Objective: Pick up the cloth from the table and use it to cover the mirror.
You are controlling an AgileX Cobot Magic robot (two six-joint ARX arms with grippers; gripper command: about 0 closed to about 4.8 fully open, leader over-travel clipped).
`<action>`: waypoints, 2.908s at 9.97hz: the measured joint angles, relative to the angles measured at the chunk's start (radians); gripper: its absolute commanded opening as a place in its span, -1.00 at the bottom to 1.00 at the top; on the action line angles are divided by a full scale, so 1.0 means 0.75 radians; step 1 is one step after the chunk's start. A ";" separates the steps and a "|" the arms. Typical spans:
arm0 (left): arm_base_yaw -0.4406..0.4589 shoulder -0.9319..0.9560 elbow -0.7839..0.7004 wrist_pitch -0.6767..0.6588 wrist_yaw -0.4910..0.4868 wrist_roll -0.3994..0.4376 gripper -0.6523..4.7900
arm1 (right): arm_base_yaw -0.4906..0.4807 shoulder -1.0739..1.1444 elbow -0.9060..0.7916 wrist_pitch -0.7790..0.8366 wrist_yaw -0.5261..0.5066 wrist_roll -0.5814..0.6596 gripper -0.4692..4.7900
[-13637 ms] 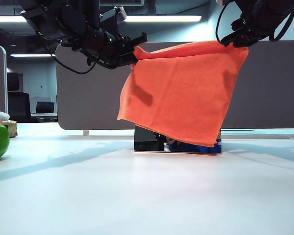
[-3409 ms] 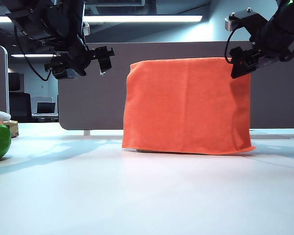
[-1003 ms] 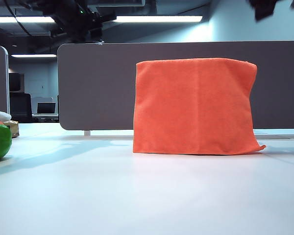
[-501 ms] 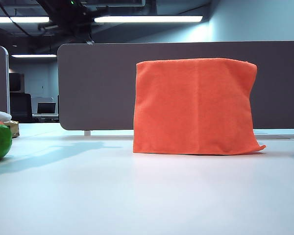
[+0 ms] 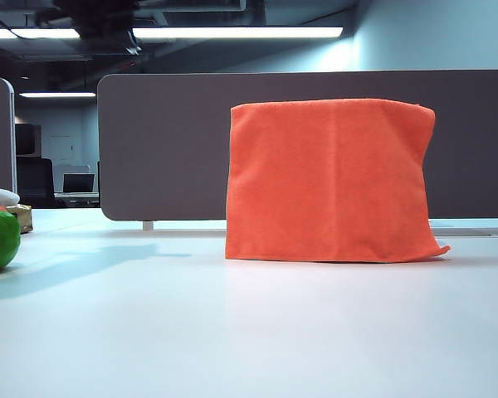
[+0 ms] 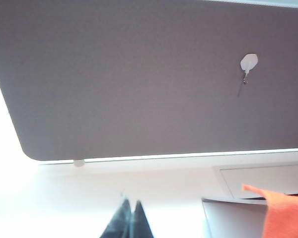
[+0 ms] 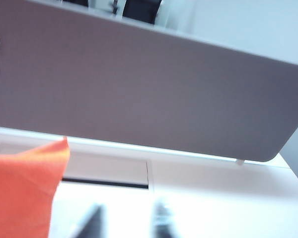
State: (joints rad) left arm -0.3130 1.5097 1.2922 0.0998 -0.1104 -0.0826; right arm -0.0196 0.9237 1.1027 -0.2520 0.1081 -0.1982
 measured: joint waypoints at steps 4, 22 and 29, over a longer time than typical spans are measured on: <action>-0.005 -0.738 -0.491 -0.168 0.025 0.002 -0.78 | -0.025 -0.539 -0.227 -0.280 -0.235 0.116 -0.84; -0.005 -2.009 -1.530 -0.573 -0.036 -0.001 -0.78 | -0.024 -1.227 -1.371 0.359 -0.291 0.337 -0.84; -0.005 -2.009 -1.712 -0.218 0.216 0.159 -0.78 | -0.024 -1.227 -1.419 0.434 -0.352 0.338 -0.84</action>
State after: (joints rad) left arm -0.3168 0.0032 0.0082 -0.0635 0.0513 0.0364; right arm -0.0380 0.0032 0.0387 0.0734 -0.1562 0.0551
